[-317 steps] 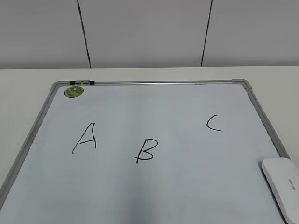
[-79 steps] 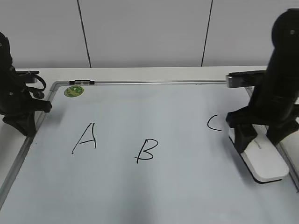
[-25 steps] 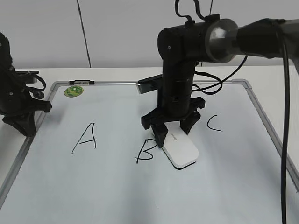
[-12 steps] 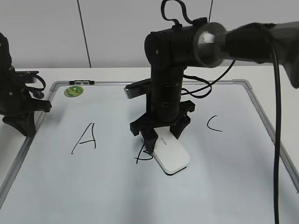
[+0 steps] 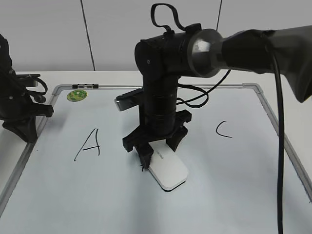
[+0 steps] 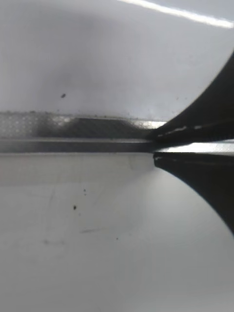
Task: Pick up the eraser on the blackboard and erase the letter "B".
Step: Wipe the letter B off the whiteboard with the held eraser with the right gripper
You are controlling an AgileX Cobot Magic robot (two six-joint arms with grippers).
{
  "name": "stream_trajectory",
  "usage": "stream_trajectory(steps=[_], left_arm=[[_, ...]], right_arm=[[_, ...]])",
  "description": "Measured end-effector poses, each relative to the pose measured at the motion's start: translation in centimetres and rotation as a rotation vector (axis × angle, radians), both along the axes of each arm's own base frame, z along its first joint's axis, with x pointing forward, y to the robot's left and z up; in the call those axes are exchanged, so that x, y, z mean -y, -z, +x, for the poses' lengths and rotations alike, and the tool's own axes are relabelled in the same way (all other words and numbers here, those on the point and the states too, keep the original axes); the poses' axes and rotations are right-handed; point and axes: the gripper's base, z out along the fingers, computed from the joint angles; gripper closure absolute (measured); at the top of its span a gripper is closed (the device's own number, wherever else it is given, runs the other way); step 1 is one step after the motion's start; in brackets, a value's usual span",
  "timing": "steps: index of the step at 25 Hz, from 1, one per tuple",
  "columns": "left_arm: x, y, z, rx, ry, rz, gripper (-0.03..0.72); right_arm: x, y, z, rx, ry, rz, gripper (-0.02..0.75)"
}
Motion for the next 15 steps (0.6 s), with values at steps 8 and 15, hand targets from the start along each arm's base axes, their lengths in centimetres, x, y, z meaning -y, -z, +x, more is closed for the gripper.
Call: stream_trajectory(steps=[8,15], left_arm=[[0.0,0.0,0.0,0.000,0.000,0.000,0.666],[0.0,0.0,0.0,0.000,0.000,0.000,0.666]], right_arm=[[-1.9,-0.2,-1.1,-0.001,-0.041,0.017,0.208],[-2.7,-0.4,-0.9,0.027,-0.037,0.015,0.208]])
